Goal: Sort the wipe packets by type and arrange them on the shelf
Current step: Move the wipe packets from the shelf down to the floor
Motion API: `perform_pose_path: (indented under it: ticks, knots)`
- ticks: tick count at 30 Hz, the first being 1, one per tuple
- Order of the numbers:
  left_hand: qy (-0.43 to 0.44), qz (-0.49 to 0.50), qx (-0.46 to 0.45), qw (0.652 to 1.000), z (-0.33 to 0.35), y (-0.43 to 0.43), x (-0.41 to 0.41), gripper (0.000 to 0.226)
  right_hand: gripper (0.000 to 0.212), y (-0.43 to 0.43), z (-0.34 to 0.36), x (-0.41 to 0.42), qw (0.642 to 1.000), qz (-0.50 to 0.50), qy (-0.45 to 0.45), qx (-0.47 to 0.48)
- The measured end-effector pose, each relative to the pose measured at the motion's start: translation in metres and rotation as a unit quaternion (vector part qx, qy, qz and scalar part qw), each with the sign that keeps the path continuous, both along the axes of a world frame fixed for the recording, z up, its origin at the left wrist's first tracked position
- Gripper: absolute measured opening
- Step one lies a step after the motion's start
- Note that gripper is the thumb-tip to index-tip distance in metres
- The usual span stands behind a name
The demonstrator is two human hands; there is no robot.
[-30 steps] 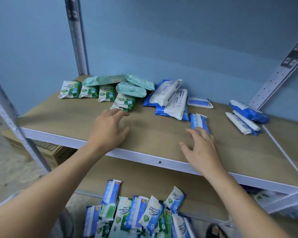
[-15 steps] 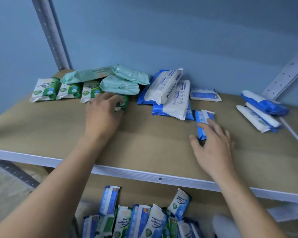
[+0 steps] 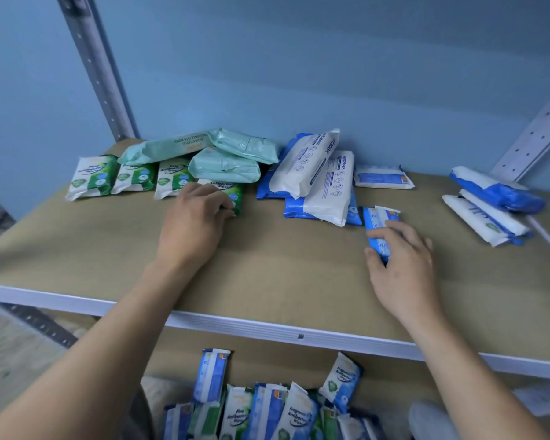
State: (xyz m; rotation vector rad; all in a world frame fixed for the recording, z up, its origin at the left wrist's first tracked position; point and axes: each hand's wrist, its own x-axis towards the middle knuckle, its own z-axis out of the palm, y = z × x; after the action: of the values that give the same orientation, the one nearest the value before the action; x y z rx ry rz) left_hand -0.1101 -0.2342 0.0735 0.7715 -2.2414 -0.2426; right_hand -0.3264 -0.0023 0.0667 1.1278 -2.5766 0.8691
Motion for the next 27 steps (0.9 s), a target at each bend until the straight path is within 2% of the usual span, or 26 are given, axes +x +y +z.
perform_pose_path:
  ticks: [8, 12, 16, 21, 27]
  knots:
    - [-0.054, -0.017, 0.029, 0.998, 0.004, 0.009, 0.015, 0.011, 0.030, 0.008, 0.004, 0.009, 1.000, 0.021, -0.002, 0.001]
    - [-0.097, -0.084, 0.067, 0.989, 0.005, 0.022, 0.027, 0.014, 0.036, 0.012, 0.008, 0.015, 1.000, 0.017, -0.005, 0.004]
    - [-0.090, -0.141, 0.143, 0.976, 0.014, 0.042, 0.044, 0.017, 0.044, 0.014, 0.011, 0.022, 1.000, 0.005, -0.003, 0.018]
    - [-0.065, -0.122, 0.217, 0.966, 0.020, 0.063, 0.049, 0.006, 0.047, 0.015, 0.012, 0.037, 1.000, -0.015, -0.009, 0.024]
    - [-0.025, -0.052, 0.194, 0.979, 0.011, 0.078, 0.028, 0.028, 0.052, 0.022, 0.013, 0.057, 0.999, 0.014, -0.011, 0.030]
